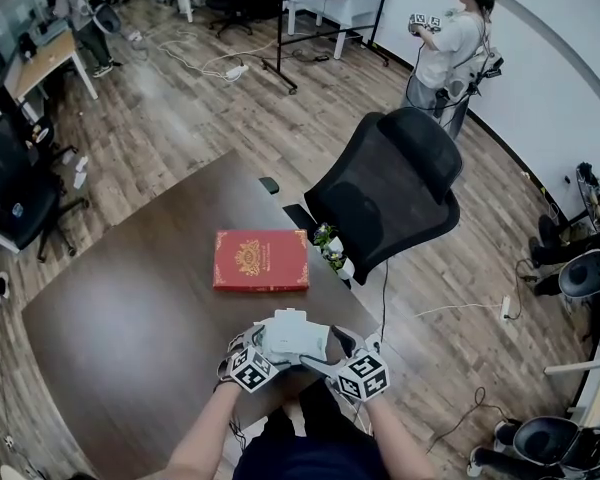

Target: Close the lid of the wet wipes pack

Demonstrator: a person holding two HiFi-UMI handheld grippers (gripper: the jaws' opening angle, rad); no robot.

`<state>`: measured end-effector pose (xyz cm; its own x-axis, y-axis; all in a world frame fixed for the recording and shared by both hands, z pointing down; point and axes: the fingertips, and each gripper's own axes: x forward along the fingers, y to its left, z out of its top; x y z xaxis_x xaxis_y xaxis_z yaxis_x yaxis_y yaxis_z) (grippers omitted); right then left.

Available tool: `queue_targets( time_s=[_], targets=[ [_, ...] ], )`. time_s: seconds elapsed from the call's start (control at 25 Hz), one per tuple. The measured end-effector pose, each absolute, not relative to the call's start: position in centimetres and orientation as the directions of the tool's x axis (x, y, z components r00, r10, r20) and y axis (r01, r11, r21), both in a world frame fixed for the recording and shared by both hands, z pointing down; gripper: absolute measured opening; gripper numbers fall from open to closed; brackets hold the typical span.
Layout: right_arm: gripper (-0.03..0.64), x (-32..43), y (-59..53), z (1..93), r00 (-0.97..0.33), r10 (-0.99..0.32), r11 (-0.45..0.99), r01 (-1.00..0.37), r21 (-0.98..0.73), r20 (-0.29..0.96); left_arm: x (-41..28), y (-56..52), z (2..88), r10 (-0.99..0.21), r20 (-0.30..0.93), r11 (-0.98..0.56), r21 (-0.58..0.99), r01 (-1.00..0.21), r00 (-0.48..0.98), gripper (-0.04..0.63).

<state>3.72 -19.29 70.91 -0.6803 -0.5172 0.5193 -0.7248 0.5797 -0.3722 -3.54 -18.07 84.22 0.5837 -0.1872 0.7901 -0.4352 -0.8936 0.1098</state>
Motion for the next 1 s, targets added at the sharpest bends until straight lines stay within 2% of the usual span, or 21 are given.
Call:
queue_targets(
  time_s=[0.44,0.72,1.0],
  targets=[
    [0.480,2.7,-23.0,73.0,-0.711,-0.473,0.572,-0.697,-0.432,0.521,-3.3,-18.3,84.9,-0.175,0.800,-0.884,0.129,-0.450,0.574,0.540],
    [0.457,1.5,-23.9,76.5,-0.740,-0.365,0.577,-0.656,-0.487,0.564,-3.2,-18.3,85.2,-0.170,0.806,-0.880,0.135,-0.456,0.567,0.540],
    [0.456,1.2,-25.2,79.5,-0.739,-0.316,0.547,-0.654,-0.522,0.595,-3.2,-19.0,85.6,-0.177,0.807,-0.876,0.132,-0.464,0.563,0.538]
  ],
)
